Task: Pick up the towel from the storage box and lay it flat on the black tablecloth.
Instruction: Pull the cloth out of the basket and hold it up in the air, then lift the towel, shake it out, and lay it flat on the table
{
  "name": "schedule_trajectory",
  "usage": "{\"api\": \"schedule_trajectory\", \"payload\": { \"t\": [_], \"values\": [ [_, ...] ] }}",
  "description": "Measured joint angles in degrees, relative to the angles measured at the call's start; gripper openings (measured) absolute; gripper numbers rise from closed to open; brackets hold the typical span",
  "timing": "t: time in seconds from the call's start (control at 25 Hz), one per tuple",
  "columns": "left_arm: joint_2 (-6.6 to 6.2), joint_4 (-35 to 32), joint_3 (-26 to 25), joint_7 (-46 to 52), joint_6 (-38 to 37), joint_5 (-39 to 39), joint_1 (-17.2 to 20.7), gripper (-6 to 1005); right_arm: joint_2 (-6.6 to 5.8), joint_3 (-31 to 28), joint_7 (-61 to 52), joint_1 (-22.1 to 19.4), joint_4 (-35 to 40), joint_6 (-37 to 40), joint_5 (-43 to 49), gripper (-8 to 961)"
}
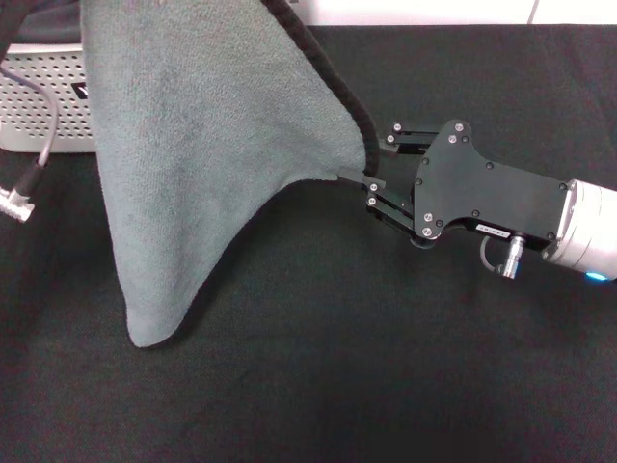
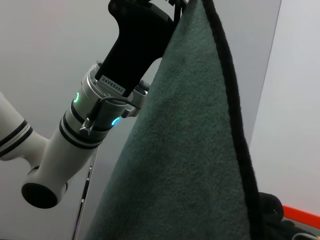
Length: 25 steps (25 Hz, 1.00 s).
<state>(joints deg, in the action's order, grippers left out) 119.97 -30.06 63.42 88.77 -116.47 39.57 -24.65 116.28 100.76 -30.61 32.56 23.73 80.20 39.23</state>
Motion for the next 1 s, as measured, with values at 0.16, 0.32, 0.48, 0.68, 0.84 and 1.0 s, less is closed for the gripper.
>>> {"api": "schedule_trajectory", "payload": {
  "t": [0.16,0.32,0.48,0.68,0.84,1.0],
  "values": [
    [0.0,0.0,-0.01,0.0,0.02,-0.64,0.6,30,0.0,-0.02,-0.37,-0.15,0.12,-0.03,0.26,302],
    [-0.03,0.0,0.11,0.07,0.02,-1.36,1.24,31,0.0,-0.04,-0.12,-0.24,0.3,-0.12,0.39,296],
    [-0.05,0.0,0.2,0.08,0.02,-1.34,1.32,31,0.0,0.34,0.08,0.0,0.4,-0.14,0.6,135],
    [-0.08,0.0,0.22,0.09,0.02,-1.28,1.6,31,-0.05,1.34,0.6,0.13,0.61,-0.14,0.67,35],
    [-0.13,0.0,0.22,0.08,0.02,-1.24,2.03,32,-0.09,1.38,0.93,-0.15,0.91,-0.11,0.67,5],
    [-0.79,0.32,0.02,-0.28,0.05,0.16,2.59,32,-0.43,1.09,0.58,-2.43,4.04,-0.11,0.65,5]
  ]
}}
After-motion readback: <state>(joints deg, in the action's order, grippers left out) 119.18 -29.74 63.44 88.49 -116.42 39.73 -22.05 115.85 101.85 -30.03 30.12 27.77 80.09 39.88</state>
